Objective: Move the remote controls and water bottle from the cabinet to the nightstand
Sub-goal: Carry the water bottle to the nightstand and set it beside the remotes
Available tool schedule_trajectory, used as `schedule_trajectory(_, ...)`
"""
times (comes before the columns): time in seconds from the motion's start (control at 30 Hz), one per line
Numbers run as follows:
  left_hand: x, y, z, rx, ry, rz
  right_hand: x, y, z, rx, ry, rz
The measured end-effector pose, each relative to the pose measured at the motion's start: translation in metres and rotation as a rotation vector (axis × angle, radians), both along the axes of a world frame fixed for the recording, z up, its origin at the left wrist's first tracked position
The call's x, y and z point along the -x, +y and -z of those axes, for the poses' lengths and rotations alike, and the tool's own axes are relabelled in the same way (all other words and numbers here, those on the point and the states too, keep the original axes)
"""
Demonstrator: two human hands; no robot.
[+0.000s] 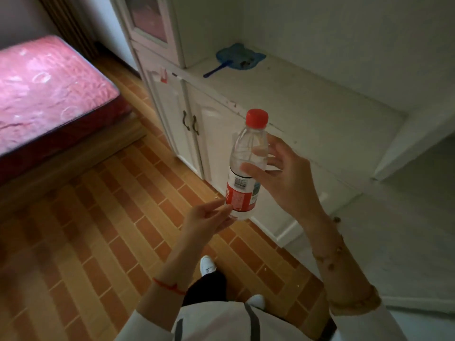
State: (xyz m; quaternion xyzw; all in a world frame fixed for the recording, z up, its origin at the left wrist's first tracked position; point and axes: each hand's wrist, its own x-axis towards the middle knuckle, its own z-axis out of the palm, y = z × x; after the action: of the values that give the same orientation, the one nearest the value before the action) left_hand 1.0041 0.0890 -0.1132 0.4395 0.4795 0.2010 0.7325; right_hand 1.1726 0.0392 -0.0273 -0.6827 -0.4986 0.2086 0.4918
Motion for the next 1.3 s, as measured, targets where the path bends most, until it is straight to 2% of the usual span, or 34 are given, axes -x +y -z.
schedule_trajectory(0.27, 0.106, 0.056, -0.001, 0.041, -0.002, -0.295, 0.098, 0.109, 0.005, 0.015, 0.01, -0.279)
schedule_trajectory(0.53, 0.235, 0.124, -0.004, -0.009, 0.085, -0.542, 0.235, 0.231, 0.009, -0.051, -0.014, -0.56)
schedule_trajectory(0.63, 0.277, 0.141, -0.008, -0.01, 0.065, -0.659, 0.284, 0.264, 0.01, -0.081, -0.043, -0.658)
schedule_trajectory(0.8, 0.335, 0.158, -0.009, 0.011, 0.068, -0.866, 0.36, 0.31, 0.012, -0.109, -0.063, -0.82)
schedule_trajectory(1.0, 0.398, 0.182, -0.001, 0.066, 0.061, -1.099, 0.449, 0.363, 0.021, -0.048, -0.022, -1.082)
schedule_trajectory(1.3, 0.499, 0.276, -0.002, 0.056, 0.09, -1.4, 0.592, 0.484, 0.023, -0.047, -0.011, -1.343)
